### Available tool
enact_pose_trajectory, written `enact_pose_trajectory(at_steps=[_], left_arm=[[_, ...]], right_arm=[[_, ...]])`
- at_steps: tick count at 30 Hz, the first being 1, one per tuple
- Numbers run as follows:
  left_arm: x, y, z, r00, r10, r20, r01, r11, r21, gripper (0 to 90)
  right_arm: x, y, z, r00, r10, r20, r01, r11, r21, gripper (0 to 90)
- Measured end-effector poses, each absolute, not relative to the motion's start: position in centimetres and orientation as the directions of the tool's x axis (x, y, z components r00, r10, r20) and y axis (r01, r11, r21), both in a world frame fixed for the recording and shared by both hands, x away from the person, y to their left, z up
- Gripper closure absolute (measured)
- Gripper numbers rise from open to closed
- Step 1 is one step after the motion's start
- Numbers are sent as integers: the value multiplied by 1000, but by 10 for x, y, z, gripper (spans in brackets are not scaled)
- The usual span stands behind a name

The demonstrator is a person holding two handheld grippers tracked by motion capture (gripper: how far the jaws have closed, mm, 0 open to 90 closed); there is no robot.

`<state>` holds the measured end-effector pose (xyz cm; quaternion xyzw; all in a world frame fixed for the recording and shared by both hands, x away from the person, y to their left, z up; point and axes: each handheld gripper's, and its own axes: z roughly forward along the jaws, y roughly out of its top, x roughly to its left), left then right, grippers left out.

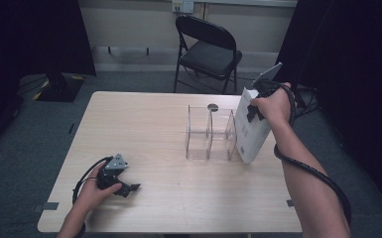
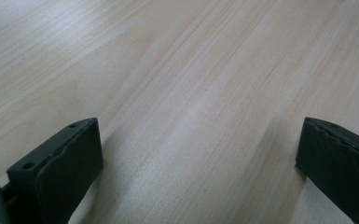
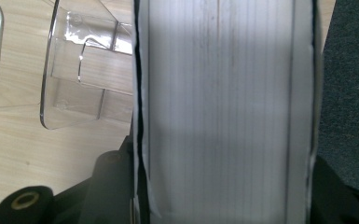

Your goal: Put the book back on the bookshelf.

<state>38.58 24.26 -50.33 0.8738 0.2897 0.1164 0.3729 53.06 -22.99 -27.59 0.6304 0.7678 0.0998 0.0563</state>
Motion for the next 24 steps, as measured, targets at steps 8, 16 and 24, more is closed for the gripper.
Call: enact_pose_trajectory(at_steps=[8, 16, 24], left_arm=[[386, 243, -503, 805, 593, -12, 419, -554, 719, 0], [386, 243, -503, 805, 593, -13, 419, -554, 720, 0], [386, 243, -503, 806, 592, -7, 415, -557, 719, 0]], right_arm=[[534, -230, -282, -197, 980, 38, 957, 184, 222, 531], [537, -230, -287, -187, 981, 44, 959, 172, 224, 531], [540, -229, -291, -187, 982, 39, 957, 173, 232, 531]])
